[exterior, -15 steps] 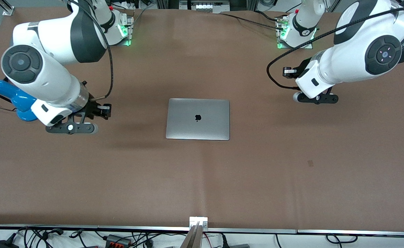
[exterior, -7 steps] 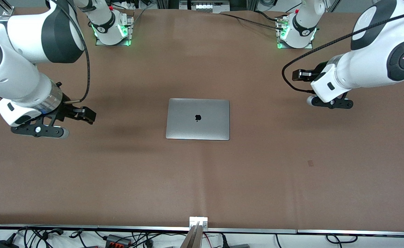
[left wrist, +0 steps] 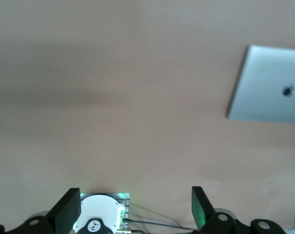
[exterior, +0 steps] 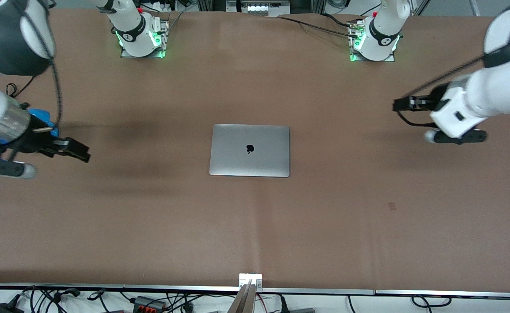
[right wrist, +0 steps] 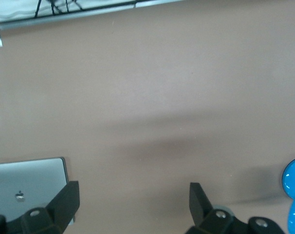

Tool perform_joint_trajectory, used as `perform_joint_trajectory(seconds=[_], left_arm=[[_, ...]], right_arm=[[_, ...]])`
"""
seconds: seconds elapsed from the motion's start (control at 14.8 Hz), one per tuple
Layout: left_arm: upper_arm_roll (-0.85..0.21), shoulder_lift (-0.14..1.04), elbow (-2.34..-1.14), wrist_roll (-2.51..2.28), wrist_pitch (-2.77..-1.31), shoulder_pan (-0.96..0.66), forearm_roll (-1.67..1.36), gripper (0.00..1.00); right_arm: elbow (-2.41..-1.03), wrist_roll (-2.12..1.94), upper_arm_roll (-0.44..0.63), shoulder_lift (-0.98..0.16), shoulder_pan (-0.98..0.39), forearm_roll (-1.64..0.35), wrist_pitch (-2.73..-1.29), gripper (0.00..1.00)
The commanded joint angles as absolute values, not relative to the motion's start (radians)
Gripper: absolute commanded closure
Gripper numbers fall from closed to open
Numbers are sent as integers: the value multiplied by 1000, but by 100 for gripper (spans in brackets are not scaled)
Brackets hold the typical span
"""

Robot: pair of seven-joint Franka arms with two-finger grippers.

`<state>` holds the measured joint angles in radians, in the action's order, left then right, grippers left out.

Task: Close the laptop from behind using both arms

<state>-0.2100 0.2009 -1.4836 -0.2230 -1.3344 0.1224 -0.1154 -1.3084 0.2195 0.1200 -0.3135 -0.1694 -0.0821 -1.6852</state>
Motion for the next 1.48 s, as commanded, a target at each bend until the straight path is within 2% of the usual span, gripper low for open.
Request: perform_joint_trajectory(seconds=[0.0,0.27,0.47,0.67,0.88,1.01,1.42], left_arm=[[-140,155,-1508,-204,-1364,97,-77,0],[-150,42,-1650,-193,-1466,97,-66,0],[-153,46,-1649,-192,-1568,83,56,0],[-152,54,-1648,-180,-1618,81,66,0],[-155,49,-1651,-176,-1615,80,66,0],[-175,43,-1652,-176,-1608,81,67,0],[-182,34,-1643,-172,-1568,78,58,0]], right_arm=[[-1312,197,34,-295,-37,-63,-1692,0],[-1315,68,29,-275,18,-22,-1680,0],[-1315,22,35,-265,20,-15,-1655,0],[-1405,3,37,-210,23,-3,-1666,0],[-1579,2,38,-102,21,6,-1732,0],[-1647,2,35,-46,17,37,-1747,0],[-1660,2,35,-9,17,37,-1700,0]])
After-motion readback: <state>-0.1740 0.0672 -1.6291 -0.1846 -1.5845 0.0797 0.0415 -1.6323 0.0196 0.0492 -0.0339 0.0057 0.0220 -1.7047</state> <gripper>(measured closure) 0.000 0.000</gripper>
